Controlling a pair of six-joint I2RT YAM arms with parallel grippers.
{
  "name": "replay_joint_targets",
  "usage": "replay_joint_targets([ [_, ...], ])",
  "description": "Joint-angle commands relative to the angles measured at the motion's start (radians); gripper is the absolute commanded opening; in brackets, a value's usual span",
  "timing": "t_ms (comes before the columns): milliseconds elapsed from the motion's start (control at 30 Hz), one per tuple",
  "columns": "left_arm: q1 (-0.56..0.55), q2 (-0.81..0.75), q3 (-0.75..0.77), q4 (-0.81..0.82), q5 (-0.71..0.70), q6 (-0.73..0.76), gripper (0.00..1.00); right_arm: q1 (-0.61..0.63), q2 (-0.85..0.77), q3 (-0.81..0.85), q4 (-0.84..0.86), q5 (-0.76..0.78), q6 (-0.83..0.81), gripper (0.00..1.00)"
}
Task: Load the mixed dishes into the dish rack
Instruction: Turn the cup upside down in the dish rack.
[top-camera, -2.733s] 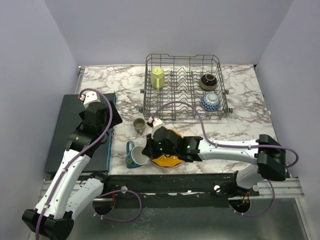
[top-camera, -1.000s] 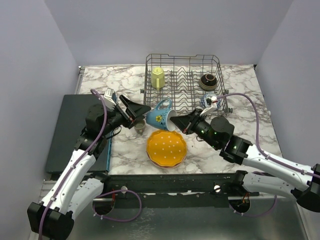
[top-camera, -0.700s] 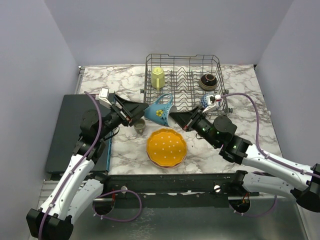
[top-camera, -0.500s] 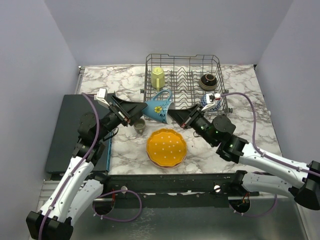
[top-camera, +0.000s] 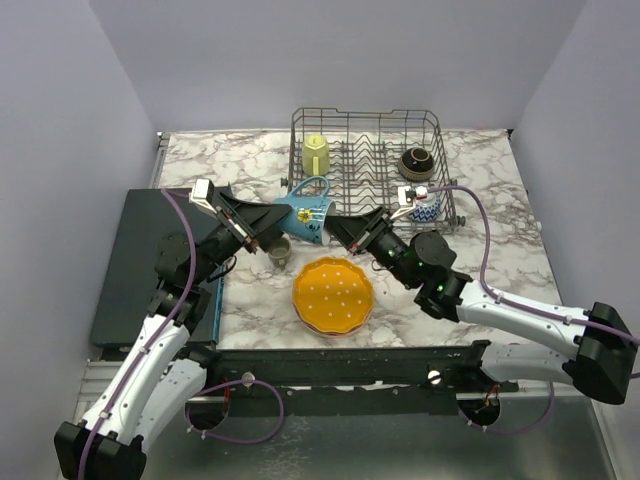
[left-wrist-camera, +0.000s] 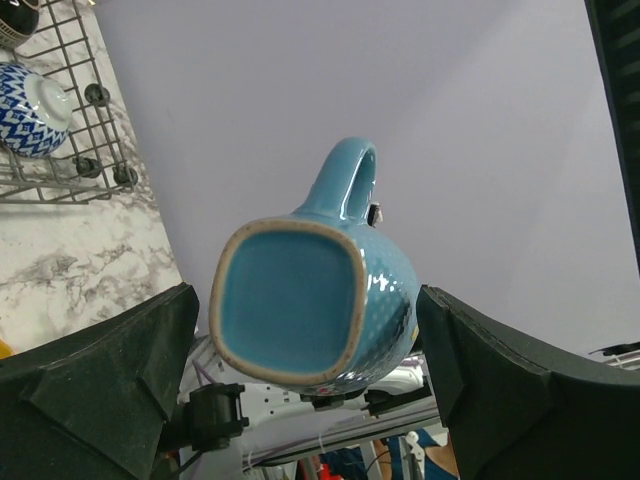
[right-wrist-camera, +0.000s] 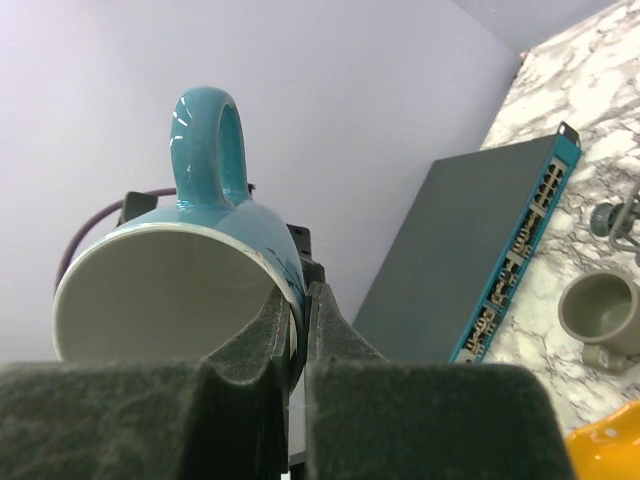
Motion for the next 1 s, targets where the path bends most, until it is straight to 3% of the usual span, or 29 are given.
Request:
replay_joint_targets([
  [0,0.006,-0.031,-0.030,0.077,0.020,-0.066,0.99,-0.003,0.023,-0.016,0.246,-0.011,0.024,0.01],
  [800,0.005,-0.032,-0.042,0.146,0.016,-0.135,0.98,-0.003,0.172,0.017,0.359,-0.096,0.021,0.01],
  [967,0.006,-0.028,-0.040,0.157,0.015,-0.133,0.93,-0.003,0.177,0.013,0.369,-0.102,0.012,0.01],
])
